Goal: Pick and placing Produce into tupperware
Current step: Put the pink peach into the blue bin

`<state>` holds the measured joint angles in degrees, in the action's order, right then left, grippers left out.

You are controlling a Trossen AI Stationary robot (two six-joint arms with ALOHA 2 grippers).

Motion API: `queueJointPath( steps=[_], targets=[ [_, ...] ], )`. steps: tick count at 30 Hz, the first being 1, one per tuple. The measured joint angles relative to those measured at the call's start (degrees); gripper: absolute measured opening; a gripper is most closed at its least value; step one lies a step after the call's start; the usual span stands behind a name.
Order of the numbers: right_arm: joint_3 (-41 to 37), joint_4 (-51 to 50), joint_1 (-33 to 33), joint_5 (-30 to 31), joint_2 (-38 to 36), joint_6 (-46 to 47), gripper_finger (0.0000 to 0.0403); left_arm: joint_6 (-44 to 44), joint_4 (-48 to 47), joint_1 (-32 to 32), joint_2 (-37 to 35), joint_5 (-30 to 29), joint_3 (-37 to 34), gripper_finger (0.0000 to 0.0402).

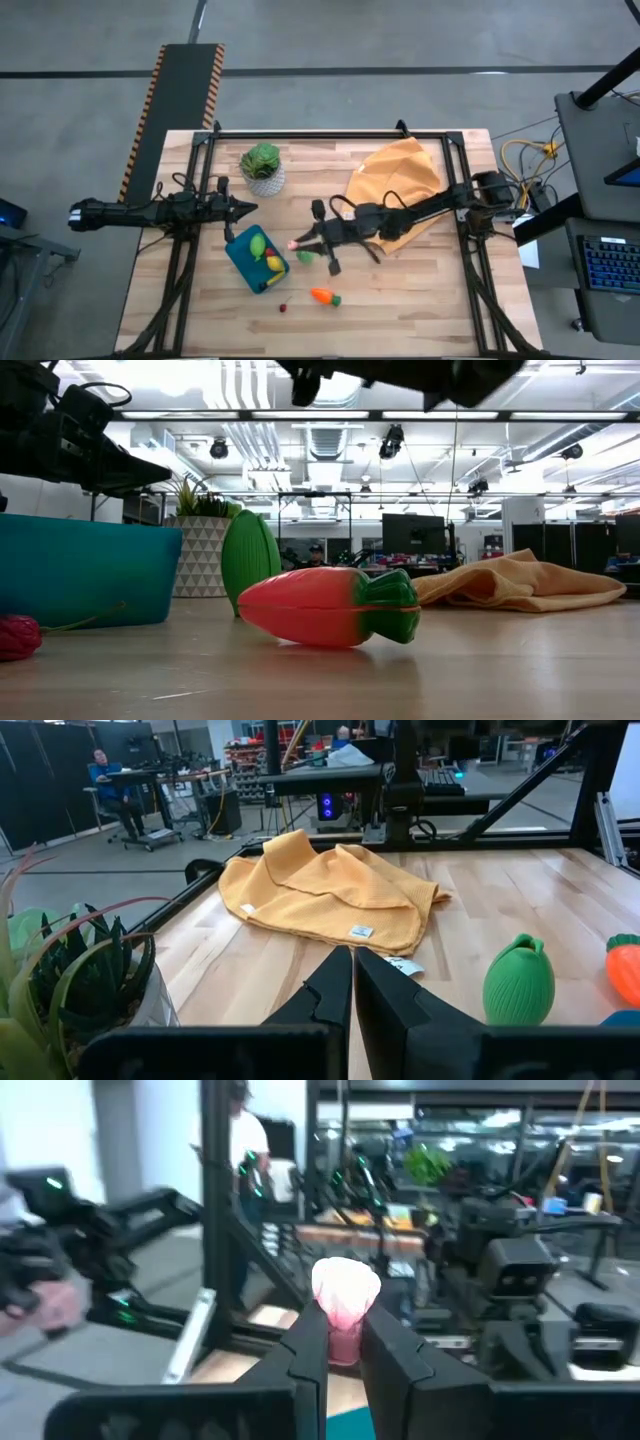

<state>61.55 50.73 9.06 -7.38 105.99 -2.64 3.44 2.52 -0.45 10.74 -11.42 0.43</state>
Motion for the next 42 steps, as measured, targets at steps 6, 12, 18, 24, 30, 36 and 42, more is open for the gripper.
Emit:
queueJointPath(
  steps=[6,12,18,24,30,36,42],
  targets=[
    [-3.1,3.2,-0.2,-0.1,0.7,2.9,0.0034,0.0,0.0,0.0,0.0,0.0,0.0,0.0000],
    [-1.8,-0.9,-0.2,-0.1,0.7,5.2,0.0034,0.0,0.0,0.0,0.0,0.0,0.0,0.0000],
    [2.9,-3.8,0.0,-0.1,3.3,5.6,0.0034,0.0,0.0,0.0,0.0,0.0,0.0,0.0000],
    [11.1,-6.7,0.7,-0.7,12.1,6.5,0.0034,0.0,0.0,0.0,0.0,0.0,0.0,0.0000],
    [21.7,-20.9,1.0,-0.7,18.4,7.2,0.0034,0.0,0.0,0.0,0.0,0.0,0.0,0.0000],
    [31.7,-35.1,1.3,-0.5,22.6,7.2,0.0034,0.0,0.0,0.0,0.0,0.0,0.0,0.0000],
    [40.3,-46.4,1.0,0.1,26.5,7.1,0.0034,0.0,0.0,0.0,-0.1,0.0,0.0,0.0000]
  ],
)
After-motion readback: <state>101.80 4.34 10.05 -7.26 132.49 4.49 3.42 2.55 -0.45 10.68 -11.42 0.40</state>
